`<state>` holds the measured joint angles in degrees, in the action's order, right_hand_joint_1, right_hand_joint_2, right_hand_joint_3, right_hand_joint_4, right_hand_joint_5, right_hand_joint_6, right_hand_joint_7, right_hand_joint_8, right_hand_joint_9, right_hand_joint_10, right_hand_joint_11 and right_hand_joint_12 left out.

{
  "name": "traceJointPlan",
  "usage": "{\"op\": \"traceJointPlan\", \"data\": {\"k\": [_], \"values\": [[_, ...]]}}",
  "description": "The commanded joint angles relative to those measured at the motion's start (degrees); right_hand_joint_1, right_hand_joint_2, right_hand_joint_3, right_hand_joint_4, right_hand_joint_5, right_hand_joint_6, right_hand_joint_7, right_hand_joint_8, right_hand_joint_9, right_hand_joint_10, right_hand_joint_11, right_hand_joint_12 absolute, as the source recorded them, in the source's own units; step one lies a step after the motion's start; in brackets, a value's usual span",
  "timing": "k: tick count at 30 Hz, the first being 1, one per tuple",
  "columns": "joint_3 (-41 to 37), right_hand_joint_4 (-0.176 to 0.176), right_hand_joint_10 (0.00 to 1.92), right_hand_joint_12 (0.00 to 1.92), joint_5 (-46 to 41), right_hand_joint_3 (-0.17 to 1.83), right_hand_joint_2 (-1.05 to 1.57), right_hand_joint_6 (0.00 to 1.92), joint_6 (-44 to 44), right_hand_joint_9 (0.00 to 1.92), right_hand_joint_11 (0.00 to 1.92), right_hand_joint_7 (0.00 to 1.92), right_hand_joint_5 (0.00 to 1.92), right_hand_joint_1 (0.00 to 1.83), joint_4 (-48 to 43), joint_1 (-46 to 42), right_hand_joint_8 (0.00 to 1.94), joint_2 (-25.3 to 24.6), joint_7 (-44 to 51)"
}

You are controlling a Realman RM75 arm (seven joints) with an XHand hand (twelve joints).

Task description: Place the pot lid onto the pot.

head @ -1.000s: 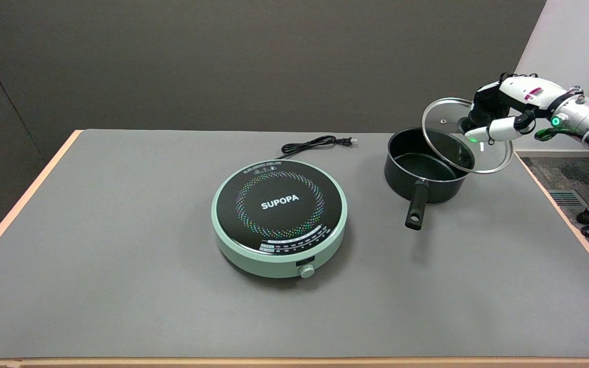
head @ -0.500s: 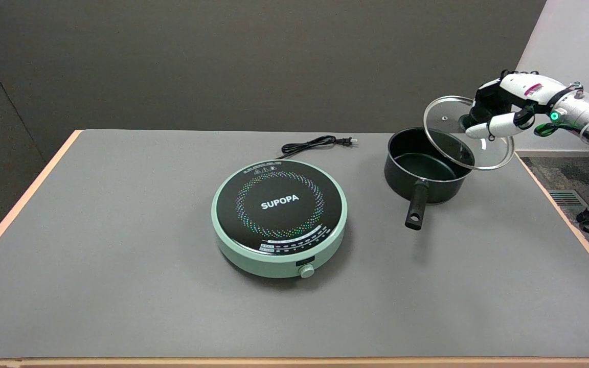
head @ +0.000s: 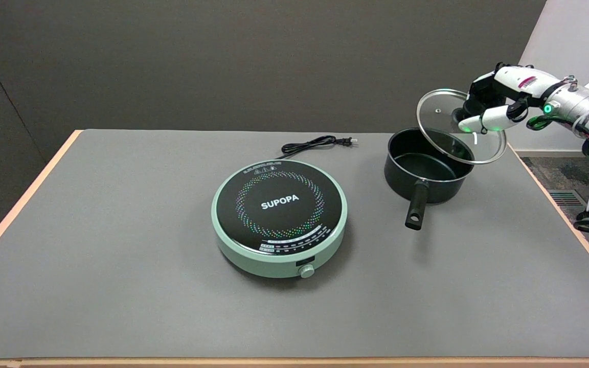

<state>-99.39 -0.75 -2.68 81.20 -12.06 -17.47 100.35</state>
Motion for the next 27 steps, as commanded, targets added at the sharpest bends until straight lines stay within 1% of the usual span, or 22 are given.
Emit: {"op": "traceJointPlan", "data": {"k": [1, 4, 6, 8, 10, 15, 18, 23, 27], "values": [[-1.61, -0.102, 1.37, 1.44, -0.72, 0.23, 1.05, 1.29, 4.02, 0.92, 0.64, 1.04, 0.75, 1.23, 3.49, 0.69, 1.05, 0.04, 0.03], [0.63, -0.102, 1.37, 1.44, -0.72, 0.23, 1.05, 1.29, 3.79, 0.91, 0.64, 1.04, 0.75, 1.23, 3.46, 2.53, 1.05, 0.18, 0.03], [7.86, -0.102, 1.37, 1.44, -0.72, 0.23, 1.05, 1.29, 3.54, 0.91, 0.64, 1.04, 0.75, 1.23, 3.16, 9.29, 1.05, 0.08, 0.03], [16.65, -0.102, 1.37, 1.43, -0.72, 0.24, 1.05, 1.29, 3.54, 0.91, 0.64, 1.04, 0.75, 1.23, 2.5, 19.25, 1.05, 0.02, 0.03], [22.64, -0.102, 1.36, 1.42, -0.72, 0.23, 1.05, 1.29, 3.46, 0.91, 0.65, 1.04, 0.75, 1.23, 1.52, 23.13, 1.05, 0.01, 0.02], [27.64, -0.102, 1.36, 1.42, -0.72, 0.23, 1.05, 1.29, 3.01, 0.91, 0.65, 1.04, 0.75, 1.23, 0.45, 28.51, 1.05, -0.87, 0.02], [32.96, -0.1, 1.36, 1.41, -0.72, 0.24, 1.05, 1.29, 2.06, 0.91, 0.65, 1.04, 0.75, 1.22, -0.52, 33.72, 1.05, -1.27, 0.02], [45.23, -0.098, 1.36, 1.41, -0.72, 0.24, 1.05, 1.29, 1.85, 0.91, 0.66, 1.03, 0.75, 1.22, -2.44, 42.28, 1.05, -1.34, -0.05], [49.05, -0.097, 1.36, 1.39, -0.72, 0.24, 1.05, 1.3, 1.16, 0.92, 0.67, 1.03, 0.75, 1.22, -4.74, 45.19, 1.05, -1.44, -0.85]]}}
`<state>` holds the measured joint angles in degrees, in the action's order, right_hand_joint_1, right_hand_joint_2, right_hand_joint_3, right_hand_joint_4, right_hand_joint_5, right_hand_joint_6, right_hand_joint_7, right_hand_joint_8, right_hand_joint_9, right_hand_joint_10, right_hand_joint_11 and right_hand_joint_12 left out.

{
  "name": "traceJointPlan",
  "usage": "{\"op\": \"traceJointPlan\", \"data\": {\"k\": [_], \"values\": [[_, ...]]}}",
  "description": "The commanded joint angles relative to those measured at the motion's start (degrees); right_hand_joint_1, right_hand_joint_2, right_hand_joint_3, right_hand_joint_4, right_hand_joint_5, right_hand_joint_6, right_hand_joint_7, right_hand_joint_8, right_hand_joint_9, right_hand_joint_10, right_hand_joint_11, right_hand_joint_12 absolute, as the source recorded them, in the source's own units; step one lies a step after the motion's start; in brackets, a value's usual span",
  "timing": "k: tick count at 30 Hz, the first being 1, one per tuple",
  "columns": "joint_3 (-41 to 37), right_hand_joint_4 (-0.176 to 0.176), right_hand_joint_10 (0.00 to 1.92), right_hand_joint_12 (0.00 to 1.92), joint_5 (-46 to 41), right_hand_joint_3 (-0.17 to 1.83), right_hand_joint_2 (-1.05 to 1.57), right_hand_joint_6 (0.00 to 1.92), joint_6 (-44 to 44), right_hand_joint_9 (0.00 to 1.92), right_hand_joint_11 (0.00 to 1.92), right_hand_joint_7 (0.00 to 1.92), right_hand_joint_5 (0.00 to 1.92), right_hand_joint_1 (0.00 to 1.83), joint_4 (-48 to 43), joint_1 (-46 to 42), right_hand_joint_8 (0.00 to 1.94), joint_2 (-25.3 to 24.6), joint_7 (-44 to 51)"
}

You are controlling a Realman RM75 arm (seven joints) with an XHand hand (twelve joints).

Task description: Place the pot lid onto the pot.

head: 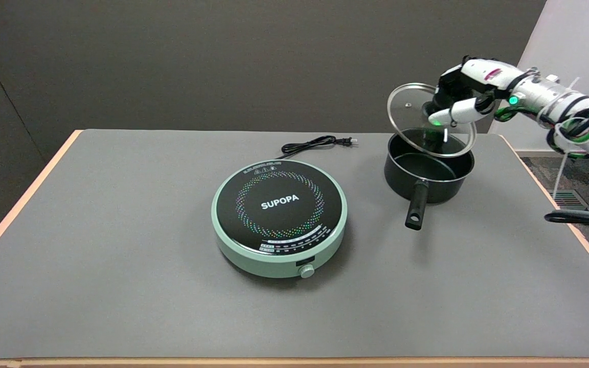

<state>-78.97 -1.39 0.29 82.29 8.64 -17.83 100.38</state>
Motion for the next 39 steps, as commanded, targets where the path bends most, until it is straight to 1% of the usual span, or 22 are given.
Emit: {"op": "traceJointPlan", "data": {"k": [1, 5, 9, 14, 17, 19, 23, 25, 31, 33, 35, 39], "values": [[29.82, -0.096, 1.36, 1.39, -0.08, 0.24, 1.04, 1.3, -2.24, 0.92, 0.67, 1.03, 0.75, 1.22, -6.84, 25.37, 1.05, -1.16, -0.9], [36.01, -0.095, 1.37, 1.38, -0.08, 0.24, 1.04, 1.3, -2.62, 0.92, 0.67, 1.03, 0.75, 1.22, -9.72, 30.7, 1.05, -1.51, -1.61], [45.38, -0.094, 1.37, 1.36, 0.15, 0.25, 1.04, 1.3, -4.08, 0.92, 0.68, 1.04, 0.75, 1.22, -13.56, 39.55, 1.05, -2.54, -2.08], [49.33, -0.094, 1.37, 1.36, 0.4, 0.25, 1.04, 1.3, -5.73, 0.92, 0.68, 1.04, 0.75, 1.22, -18.02, 43.66, 1.05, -3.35, -2.1], [53.47, -0.093, 1.37, 1.36, 0.48, 0.25, 1.04, 1.3, -6.61, 0.92, 0.68, 1.03, 0.75, 1.22, -20.29, 47.35, 1.05, -3.56, -2.16], [57.67, -0.093, 1.37, 1.35, 0.69, 0.25, 1.04, 1.3, -7.33, 0.92, 0.68, 1.03, 0.75, 1.22, -21.61, 50.93, 1.05, -3.7, -2.16], [65.53, -0.093, 1.37, 1.35, 3.77, 0.25, 1.04, 1.3, -8.39, 0.92, 0.68, 1.03, 0.75, 1.22, -23.39, 56.79, 1.05, -3.68, -4.44], [68.87, -0.09, 1.38, 1.35, 7.5, 0.26, 1.04, 1.3, -9.31, 0.92, 0.68, 1.03, 0.75, 1.22, -24.09, 59.22, 1.05, -3.52, -6.79], [68.99, -0.088, 1.38, 1.35, 18.04, 0.26, 1.04, 1.3, -13.01, 0.92, 0.68, 1.03, 0.75, 1.22, -24.85, 59.55, 1.04, -3.04, -14.32], [67.83, -0.087, 1.37, 1.35, 22.78, 0.26, 1.03, 1.3, -14.54, 0.92, 0.68, 1.03, 0.75, 1.22, -24.56, 59.52, 1.04, -2.62, -17.28], [65.65, -0.084, 1.38, 1.36, 25.68, 0.27, 1.03, 1.3, -15.58, 0.92, 0.68, 1.03, 0.75, 1.22, -23.95, 58.81, 1.04, -2.08, -18.97], [60.33, -0.079, 1.38, 1.36, 26.93, 0.27, 1.03, 1.31, -17.87, 0.92, 0.69, 1.03, 0.75, 1.22, -23.31, 55.71, 1.04, -1.28, -20.13]]}}
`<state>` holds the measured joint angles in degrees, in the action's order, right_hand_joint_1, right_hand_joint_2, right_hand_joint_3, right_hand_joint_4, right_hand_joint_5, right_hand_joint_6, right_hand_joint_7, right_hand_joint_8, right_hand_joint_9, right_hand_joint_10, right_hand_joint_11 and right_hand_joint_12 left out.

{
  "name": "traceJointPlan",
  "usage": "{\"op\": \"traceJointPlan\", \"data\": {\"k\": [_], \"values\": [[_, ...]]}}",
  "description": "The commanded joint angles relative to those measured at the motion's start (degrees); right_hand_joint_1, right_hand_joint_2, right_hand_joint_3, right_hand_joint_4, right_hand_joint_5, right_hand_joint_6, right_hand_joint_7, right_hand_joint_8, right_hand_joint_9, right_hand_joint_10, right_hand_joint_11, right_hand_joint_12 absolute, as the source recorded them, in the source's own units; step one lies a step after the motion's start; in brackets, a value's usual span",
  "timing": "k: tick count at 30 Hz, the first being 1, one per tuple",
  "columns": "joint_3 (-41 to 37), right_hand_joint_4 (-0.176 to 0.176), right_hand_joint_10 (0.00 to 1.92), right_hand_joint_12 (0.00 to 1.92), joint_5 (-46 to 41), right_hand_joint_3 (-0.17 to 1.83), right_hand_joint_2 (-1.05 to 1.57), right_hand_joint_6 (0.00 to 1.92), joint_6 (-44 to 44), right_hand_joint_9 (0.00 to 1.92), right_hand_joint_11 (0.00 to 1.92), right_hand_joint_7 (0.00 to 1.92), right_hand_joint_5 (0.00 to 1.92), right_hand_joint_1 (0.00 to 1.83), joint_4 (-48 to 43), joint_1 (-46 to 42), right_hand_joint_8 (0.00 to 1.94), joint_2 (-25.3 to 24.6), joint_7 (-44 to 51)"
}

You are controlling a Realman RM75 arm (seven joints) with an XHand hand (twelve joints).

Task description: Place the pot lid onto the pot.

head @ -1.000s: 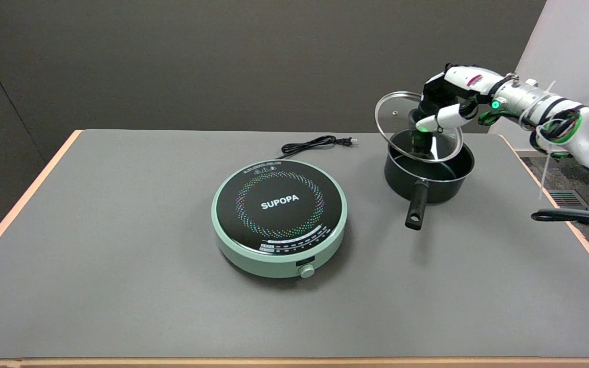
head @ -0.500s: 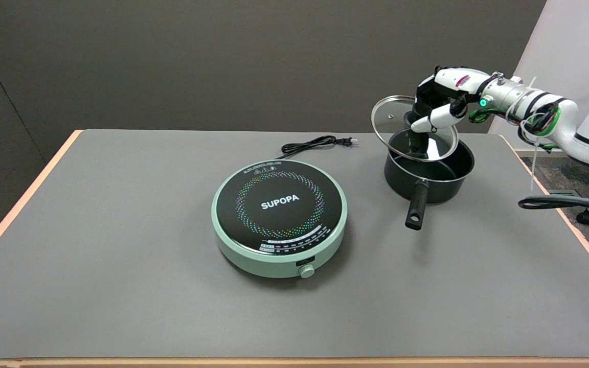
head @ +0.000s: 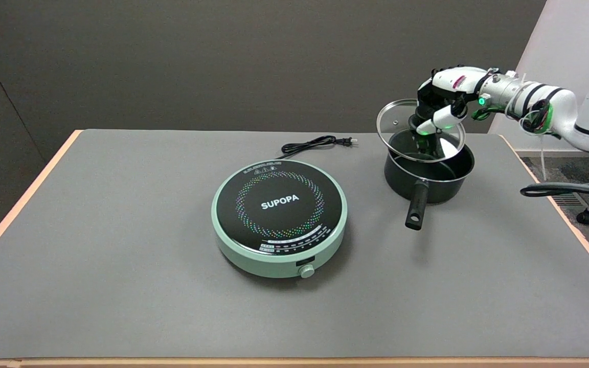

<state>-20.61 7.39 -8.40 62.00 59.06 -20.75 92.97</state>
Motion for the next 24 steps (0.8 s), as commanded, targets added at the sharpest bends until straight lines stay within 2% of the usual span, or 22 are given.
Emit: {"op": "traceJointPlan", "data": {"k": [1, 17, 24], "values": [[1.29, -0.079, 1.38, 1.36, 18.15, 0.27, 1.03, 1.31, -9.83, 0.92, 0.69, 1.03, 0.75, 1.22, -2.91, 4.59, 1.04, 1.75, -12.73], [-13.21, -0.071, 1.4, 1.34, 20.78, 0.29, 1.02, 1.31, -15.88, 0.93, 0.7, 1.03, 0.76, 1.22, -1.24, -7.81, 1.04, 4.74, -16.08], [-13.28, -0.068, 1.4, 1.34, 20.86, 0.29, 1.02, 1.31, -16.81, 0.93, 0.71, 1.03, 0.76, 1.22, -3.08, -9.02, 1.04, 4.53, -16.16]]}}
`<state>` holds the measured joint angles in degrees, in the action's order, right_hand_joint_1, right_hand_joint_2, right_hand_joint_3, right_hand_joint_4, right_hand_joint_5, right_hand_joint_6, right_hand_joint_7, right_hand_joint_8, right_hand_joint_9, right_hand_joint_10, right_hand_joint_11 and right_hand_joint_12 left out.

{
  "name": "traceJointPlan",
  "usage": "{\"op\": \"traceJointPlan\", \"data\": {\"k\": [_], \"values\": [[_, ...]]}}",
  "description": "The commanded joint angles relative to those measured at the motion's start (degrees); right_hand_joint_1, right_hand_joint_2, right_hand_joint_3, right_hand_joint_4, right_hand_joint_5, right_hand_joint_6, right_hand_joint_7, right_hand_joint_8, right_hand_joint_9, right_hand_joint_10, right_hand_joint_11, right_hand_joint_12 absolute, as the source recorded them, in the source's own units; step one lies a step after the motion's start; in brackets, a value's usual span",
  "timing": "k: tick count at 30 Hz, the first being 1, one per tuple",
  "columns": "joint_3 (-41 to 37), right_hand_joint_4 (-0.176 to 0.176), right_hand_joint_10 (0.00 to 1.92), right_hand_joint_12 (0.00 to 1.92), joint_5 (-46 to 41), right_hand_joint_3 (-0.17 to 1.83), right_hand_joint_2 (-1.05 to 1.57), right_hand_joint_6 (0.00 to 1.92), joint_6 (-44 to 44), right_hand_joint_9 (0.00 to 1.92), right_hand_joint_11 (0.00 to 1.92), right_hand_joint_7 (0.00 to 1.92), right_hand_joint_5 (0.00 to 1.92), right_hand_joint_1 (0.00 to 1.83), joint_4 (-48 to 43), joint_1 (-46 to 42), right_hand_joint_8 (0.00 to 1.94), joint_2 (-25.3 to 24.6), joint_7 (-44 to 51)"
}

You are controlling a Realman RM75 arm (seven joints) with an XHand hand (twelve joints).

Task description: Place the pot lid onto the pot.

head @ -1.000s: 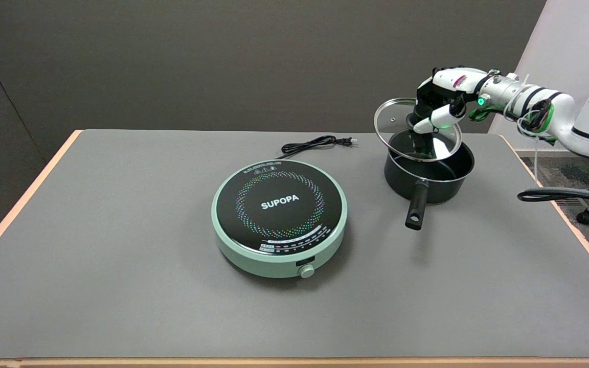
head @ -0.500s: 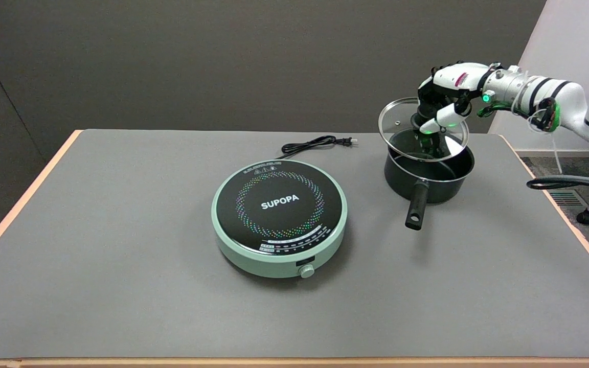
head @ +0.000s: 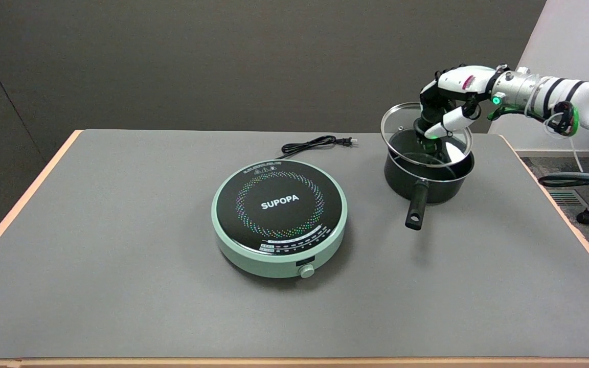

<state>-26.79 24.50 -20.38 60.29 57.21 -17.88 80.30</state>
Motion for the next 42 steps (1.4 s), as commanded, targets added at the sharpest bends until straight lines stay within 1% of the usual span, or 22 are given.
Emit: {"op": "traceJointPlan", "data": {"k": [1, 7, 15, 28, 39, 42], "values": [[-7.09, -0.068, 1.41, 1.34, 3.75, 0.29, 1.02, 1.31, -4.91, 0.93, 0.7, 1.03, 0.76, 1.22, -2.01, -7.23, 1.04, 1.47, -3.49], [-6.37, -0.065, 1.41, 1.34, 5.06, 0.29, 1.02, 1.31, -4.34, 0.93, 0.71, 1.03, 0.76, 1.22, -4.43, -6.71, 1.04, 0.11, -3.49], [-5.2, -0.064, 1.4, 1.34, 7.11, 0.29, 1.02, 1.31, -2.89, 0.93, 0.7, 1.03, 0.76, 1.22, -5.0, -5.94, 1.04, -0.8, -3.57], [3.47, -0.062, 1.4, 1.34, 7.53, 0.29, 1.02, 1.31, -1.13, 0.93, 0.7, 1.03, 0.76, 1.22, -5.66, 1.17, 1.04, -2.55, -4.69], [4.73, -0.061, 1.4, 1.35, 7.59, 0.29, 1.02, 1.31, -0.89, 0.93, 0.7, 1.03, 0.76, 1.22, -8.83, 3.12, 1.04, -4.74, -4.69], [6.11, -0.06, 1.4, 1.34, 7.59, 0.29, 1.02, 1.31, -0.87, 0.93, 0.7, 1.03, 0.76, 1.22, -9.55, 4.02, 1.04, -5.03, -4.69]]}}
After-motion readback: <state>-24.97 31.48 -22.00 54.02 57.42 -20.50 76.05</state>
